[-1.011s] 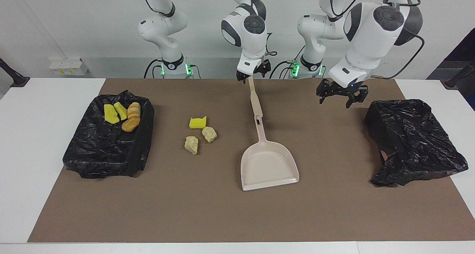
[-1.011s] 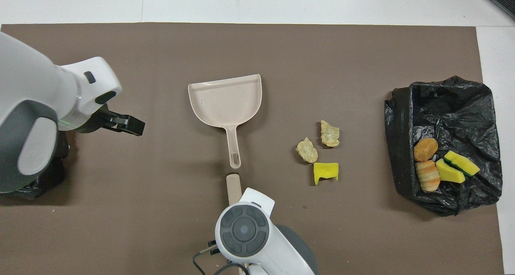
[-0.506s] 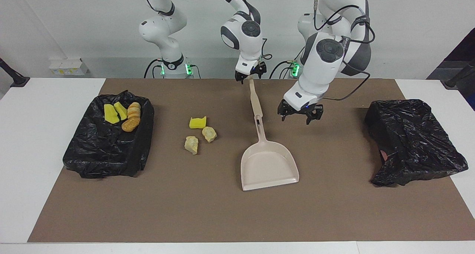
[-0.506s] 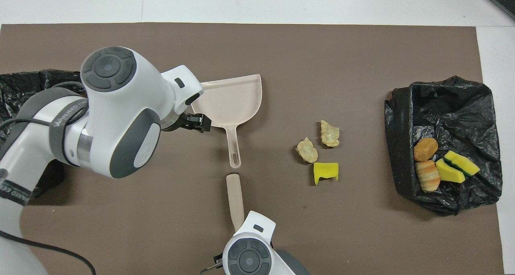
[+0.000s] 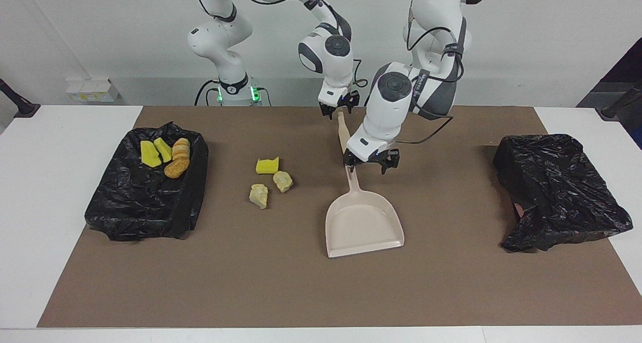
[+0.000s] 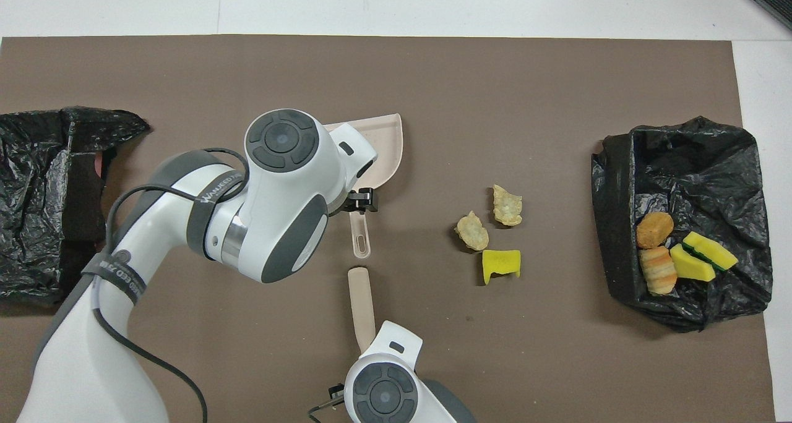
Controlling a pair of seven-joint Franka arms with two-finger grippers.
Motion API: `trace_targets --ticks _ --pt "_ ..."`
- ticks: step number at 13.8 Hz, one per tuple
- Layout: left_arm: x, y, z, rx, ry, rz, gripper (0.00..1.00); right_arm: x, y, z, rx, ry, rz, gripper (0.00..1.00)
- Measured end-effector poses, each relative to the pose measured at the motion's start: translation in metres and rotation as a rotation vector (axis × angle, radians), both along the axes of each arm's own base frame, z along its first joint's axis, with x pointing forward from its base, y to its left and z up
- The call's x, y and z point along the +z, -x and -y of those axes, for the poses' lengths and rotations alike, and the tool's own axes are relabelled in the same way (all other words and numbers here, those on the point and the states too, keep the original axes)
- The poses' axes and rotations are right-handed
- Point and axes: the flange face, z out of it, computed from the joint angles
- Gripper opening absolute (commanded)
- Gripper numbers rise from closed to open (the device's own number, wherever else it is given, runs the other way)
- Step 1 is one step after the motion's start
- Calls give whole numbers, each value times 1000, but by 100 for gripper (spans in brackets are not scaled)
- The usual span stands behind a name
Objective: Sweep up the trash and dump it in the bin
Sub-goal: 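Grasp the dustpan handle with the left gripper while the right gripper takes the brush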
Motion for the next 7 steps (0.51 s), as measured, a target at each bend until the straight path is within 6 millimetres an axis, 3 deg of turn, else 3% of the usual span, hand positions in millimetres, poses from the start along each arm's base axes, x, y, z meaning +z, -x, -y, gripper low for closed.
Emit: trace_targets --ticks 3,5,6,7 --pt "-28 9 17 73 -22 -22 97 -1 0 0 1 4 -3 0" --pt "-47 15 30 88 -30 -29 57 -1 0 3 5 20 -15 0" --pt "-53 18 34 88 -35 -34 27 -1 0 5 12 40 -28 0" --pt "-56 20 36 89 -39 -38 7 1 -2 9 19 64 -41 0"
